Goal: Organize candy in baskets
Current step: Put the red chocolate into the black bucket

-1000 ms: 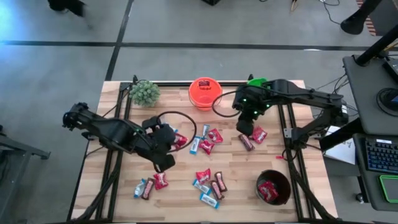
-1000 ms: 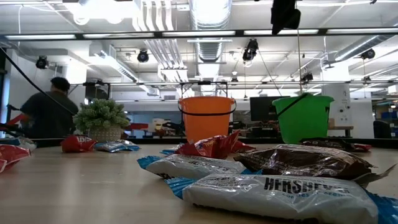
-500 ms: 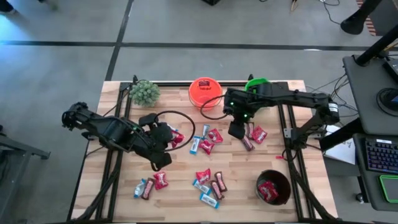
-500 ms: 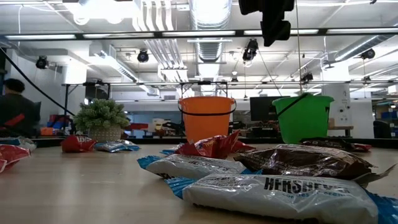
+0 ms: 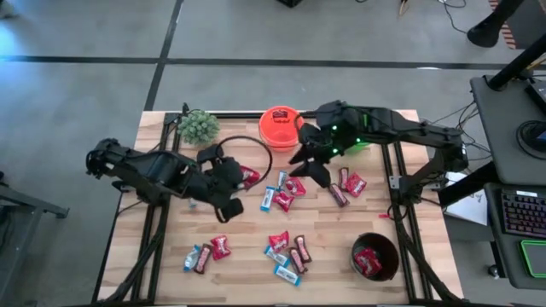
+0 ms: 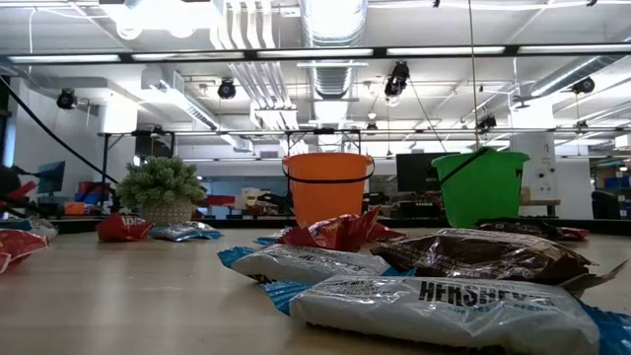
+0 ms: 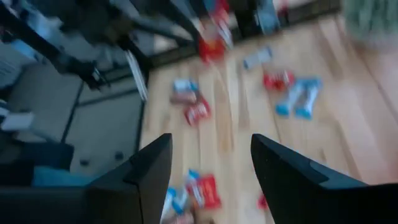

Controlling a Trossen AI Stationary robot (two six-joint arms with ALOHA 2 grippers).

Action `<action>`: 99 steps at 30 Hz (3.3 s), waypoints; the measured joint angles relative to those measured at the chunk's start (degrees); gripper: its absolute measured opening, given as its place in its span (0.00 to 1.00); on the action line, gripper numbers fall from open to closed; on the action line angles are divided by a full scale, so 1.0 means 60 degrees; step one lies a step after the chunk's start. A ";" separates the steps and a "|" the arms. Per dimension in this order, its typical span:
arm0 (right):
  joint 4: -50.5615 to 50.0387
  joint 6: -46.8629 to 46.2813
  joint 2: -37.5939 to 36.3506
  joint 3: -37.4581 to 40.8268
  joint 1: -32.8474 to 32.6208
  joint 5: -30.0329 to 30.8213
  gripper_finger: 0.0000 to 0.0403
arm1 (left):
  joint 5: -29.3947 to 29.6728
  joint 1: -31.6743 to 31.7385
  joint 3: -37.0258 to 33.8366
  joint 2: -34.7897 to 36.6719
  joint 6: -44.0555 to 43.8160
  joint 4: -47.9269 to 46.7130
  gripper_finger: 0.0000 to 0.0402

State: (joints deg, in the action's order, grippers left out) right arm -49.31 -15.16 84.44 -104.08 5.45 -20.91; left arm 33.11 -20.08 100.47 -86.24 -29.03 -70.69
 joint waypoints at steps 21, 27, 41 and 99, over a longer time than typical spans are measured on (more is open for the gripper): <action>0.1412 -0.0045 0.0978 -0.0578 0.0008 0.0237 0.53 | -0.0045 0.0858 0.0009 0.0000 0.2507 0.2505 0.00; 0.1680 -0.0117 0.1405 -0.0931 0.0008 0.0237 0.53 | -0.0061 0.0871 0.0018 0.0000 0.2551 0.2505 0.00; 0.1773 -0.0630 0.1829 -0.1365 0.0008 0.0245 0.18 | -0.0144 0.0864 0.0018 0.0000 0.2799 0.2498 0.00; -0.6065 -0.4551 0.0292 0.0005 -0.4585 0.2815 0.03 | -0.0697 0.0860 0.1290 -0.0007 0.2676 -0.1150 0.29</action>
State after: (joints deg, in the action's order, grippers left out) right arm -85.70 -42.46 86.20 -104.04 -22.06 -4.02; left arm 28.93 -14.92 108.20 -86.28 -12.97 -77.59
